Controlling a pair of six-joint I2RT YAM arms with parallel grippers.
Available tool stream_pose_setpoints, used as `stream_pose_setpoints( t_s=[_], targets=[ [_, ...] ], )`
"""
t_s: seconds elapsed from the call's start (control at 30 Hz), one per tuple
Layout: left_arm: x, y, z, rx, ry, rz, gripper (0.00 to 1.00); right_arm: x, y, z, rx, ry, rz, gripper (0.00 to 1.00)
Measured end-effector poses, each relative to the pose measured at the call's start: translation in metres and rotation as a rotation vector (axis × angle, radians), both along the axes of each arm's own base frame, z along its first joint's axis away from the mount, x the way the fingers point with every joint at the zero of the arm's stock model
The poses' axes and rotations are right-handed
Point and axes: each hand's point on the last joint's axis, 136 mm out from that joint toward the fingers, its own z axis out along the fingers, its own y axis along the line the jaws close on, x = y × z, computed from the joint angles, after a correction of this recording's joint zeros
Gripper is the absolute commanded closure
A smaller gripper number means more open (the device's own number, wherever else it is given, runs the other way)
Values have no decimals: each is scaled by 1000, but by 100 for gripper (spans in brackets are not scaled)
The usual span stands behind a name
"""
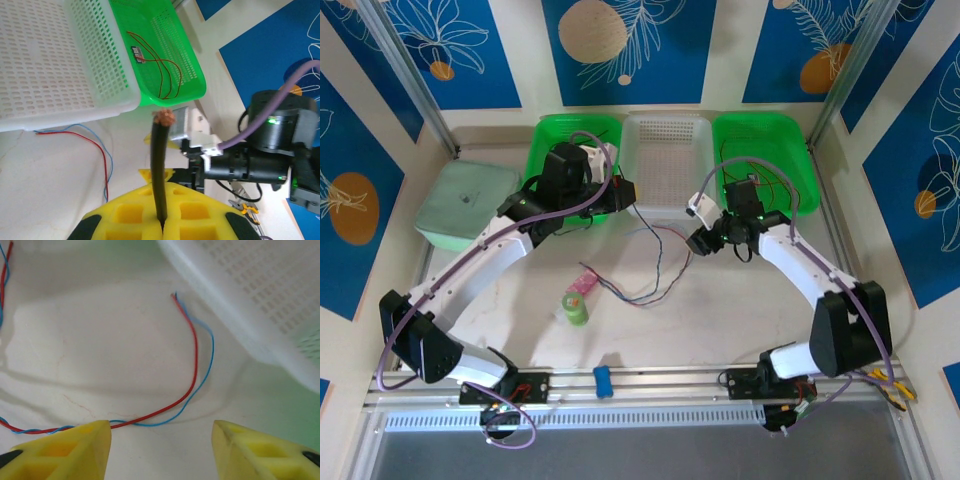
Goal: Untangle the cables
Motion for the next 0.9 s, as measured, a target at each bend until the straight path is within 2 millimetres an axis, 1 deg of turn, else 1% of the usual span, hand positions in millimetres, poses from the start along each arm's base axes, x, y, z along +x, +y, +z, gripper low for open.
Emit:
stream_pose_setpoints(
  t_s=[0.07,0.17,0.27,0.37,0.43,0.6,0.7,0.8,0.9],
  targets=[
    [0,0,0,0,0,0,100,-1,0,19,11,-61,-4,45],
    [0,0,-1,1,2,-1,100,-6,5,57,42,-218,19,44],
    [2,-3,0,-1,4,-6,100,-21,20,92,66,-388,105,44],
    [3,-4,-2,0,7,-8,100,-36,40,116,73,-508,213,44],
    [3,-4,-3,1,10,-10,100,-44,56,123,70,-559,285,45],
    [2,-6,-2,-10,21,-14,100,-72,96,124,13,-652,489,45],
    [5,-9,-1,-19,25,-19,100,-85,117,129,-27,-723,596,46],
    [5,-11,-2,-19,27,-23,100,-90,130,136,-61,-791,653,47],
    [5,-11,-2,-21,28,-25,100,-87,137,138,-106,-831,679,48]
  ],
)
